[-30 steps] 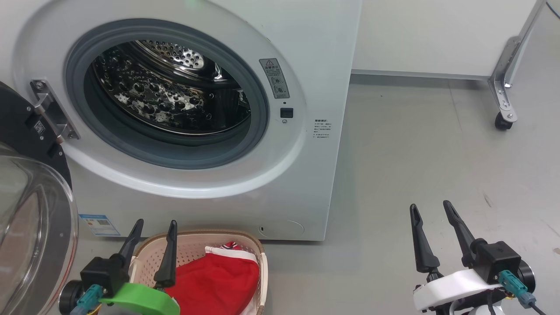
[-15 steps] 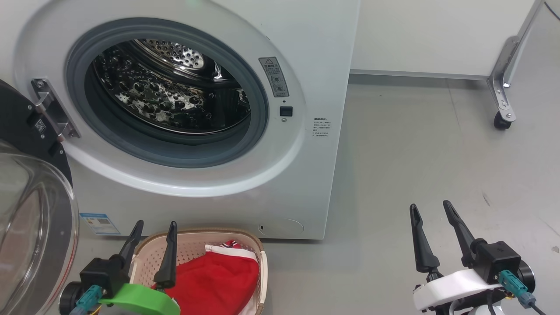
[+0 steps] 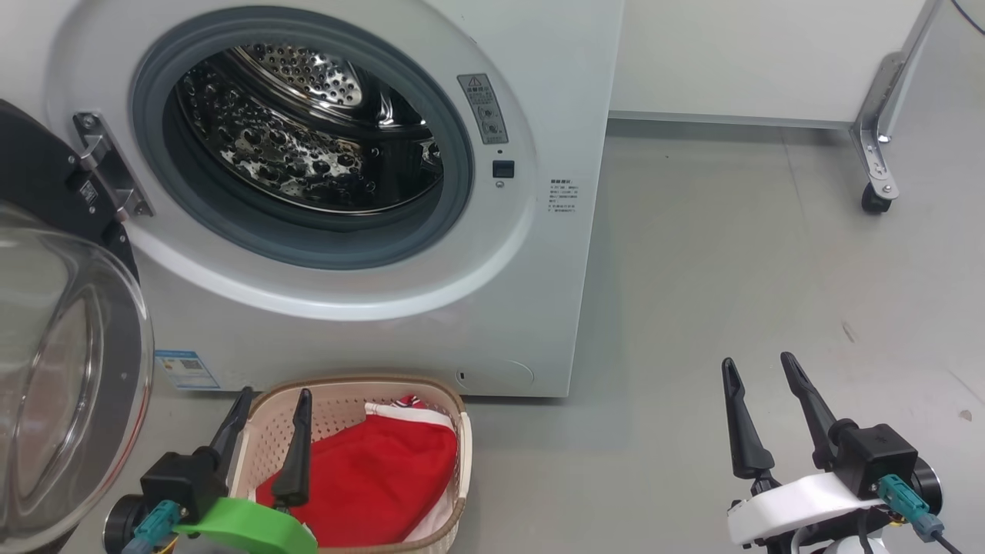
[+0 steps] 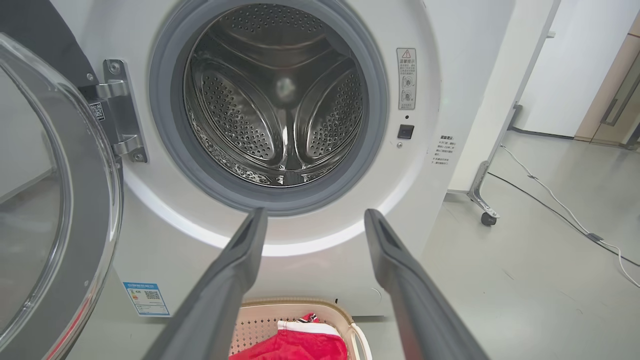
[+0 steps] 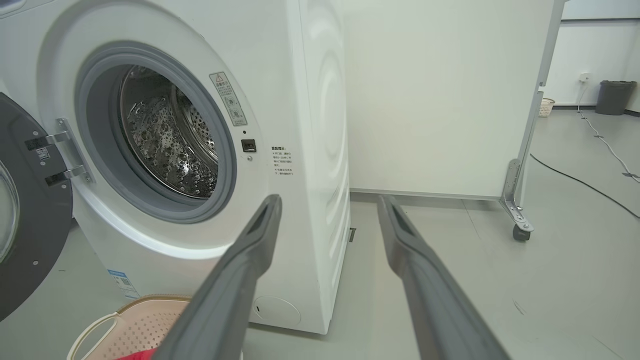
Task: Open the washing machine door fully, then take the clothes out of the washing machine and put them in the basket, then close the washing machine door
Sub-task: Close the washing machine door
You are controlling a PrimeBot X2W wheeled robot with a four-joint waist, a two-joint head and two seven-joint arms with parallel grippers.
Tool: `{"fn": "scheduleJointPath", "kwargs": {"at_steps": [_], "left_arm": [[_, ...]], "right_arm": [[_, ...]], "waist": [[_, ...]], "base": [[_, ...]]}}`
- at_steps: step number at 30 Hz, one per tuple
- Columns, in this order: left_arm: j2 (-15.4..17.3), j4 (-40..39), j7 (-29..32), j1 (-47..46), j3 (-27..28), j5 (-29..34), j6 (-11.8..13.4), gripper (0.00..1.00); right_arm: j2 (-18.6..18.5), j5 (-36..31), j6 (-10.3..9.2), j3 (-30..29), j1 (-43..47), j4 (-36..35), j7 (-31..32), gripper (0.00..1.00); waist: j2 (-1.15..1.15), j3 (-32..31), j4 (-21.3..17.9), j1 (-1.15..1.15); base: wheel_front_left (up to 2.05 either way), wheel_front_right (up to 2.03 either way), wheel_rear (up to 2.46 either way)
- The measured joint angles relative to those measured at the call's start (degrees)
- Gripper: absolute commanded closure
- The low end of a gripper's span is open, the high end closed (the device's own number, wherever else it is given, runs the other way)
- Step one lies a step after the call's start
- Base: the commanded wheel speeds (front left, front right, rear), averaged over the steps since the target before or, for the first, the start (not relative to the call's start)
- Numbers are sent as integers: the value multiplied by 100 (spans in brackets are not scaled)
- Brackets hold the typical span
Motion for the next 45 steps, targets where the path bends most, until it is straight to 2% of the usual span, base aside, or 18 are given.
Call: {"fn": "scheduleJointPath", "kwargs": {"at_steps": [19,45], "left_arm": [[16,-56,0,32,-14,46,20,0],[16,-90,0,60,-25,38,44,0]], "right_arm": [[23,-1,25,-4,0,2,0,0],[26,-7,48,3,0,20,0,0]], "waist": [[0,-22,19,0],[0,-14,39,0]], "base": [[-116,116,0],[-57,57,0]]}}
